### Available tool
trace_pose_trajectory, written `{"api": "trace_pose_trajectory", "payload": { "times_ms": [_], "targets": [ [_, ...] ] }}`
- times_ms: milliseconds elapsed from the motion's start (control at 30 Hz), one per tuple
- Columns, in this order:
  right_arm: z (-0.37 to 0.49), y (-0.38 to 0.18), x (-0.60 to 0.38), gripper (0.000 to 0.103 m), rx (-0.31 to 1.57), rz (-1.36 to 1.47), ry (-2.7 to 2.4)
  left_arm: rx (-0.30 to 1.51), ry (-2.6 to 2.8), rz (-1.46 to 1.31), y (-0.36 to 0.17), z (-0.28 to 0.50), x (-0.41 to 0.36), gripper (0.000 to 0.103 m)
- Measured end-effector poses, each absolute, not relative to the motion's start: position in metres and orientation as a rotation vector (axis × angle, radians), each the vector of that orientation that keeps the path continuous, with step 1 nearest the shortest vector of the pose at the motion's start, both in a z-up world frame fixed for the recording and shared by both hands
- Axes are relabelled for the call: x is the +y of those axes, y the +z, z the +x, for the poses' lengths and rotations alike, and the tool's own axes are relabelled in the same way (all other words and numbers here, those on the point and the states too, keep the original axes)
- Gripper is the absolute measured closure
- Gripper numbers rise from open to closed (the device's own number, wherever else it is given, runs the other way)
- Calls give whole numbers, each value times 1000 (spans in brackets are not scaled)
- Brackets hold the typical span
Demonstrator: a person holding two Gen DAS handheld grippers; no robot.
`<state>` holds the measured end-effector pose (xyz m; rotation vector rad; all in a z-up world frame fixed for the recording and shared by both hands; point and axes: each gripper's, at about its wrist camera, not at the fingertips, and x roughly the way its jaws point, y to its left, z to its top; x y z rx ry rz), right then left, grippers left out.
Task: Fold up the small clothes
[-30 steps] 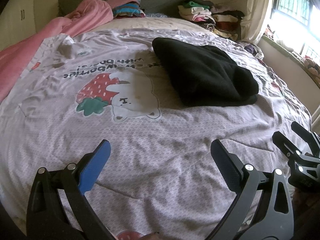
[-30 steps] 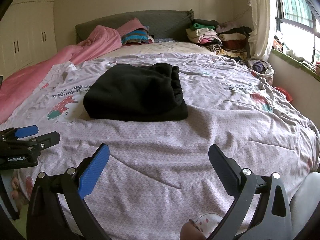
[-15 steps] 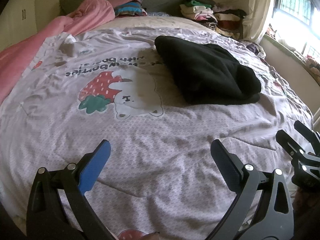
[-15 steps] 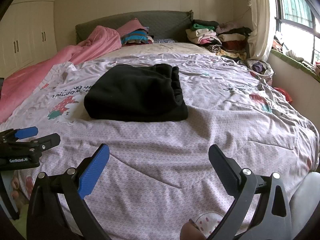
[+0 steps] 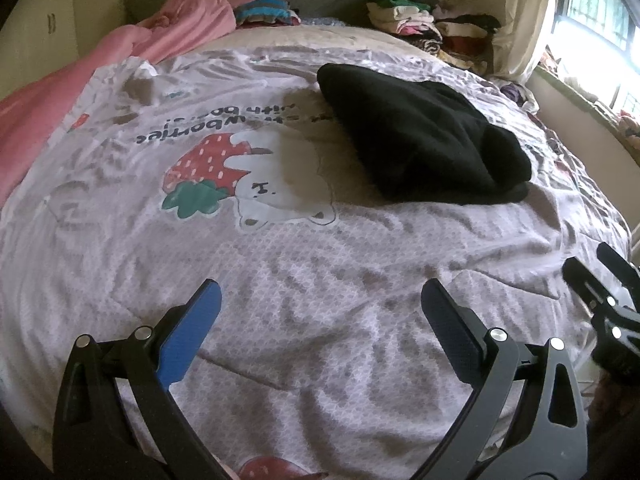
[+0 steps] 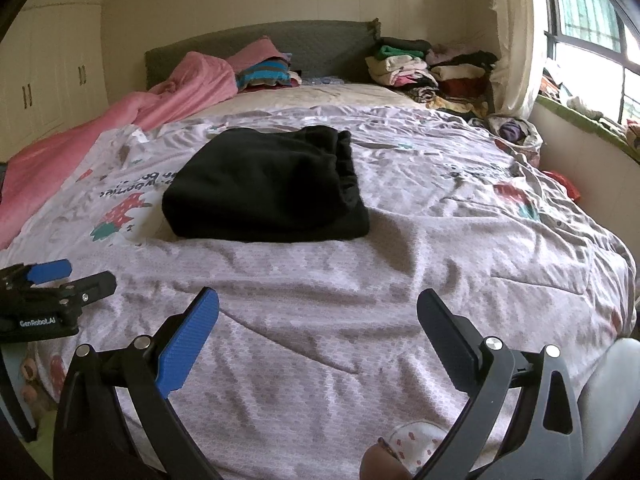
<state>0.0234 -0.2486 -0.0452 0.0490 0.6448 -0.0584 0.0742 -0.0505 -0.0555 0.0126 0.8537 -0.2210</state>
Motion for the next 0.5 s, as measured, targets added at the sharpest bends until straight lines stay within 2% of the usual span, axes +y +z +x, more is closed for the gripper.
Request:
{"api": "trace_pose_trajectory", "payload": {
  "times_ms": [167,267,367,500],
  "targets": [
    [13,-38,-287,4,614,83,-210,880,-201,-31,-59,77,-37,9],
    [-5,-24,-356,4,562,140,-416,896,-127,-98,-57,89,-7,9],
    [-31,-23,-439,4,540,194,-653,902,1,-170,-50,118,59,9],
    [-83,-50,-553,4,605,252,-1026,874,263,-183,-40,149,166,9]
  ]
}}
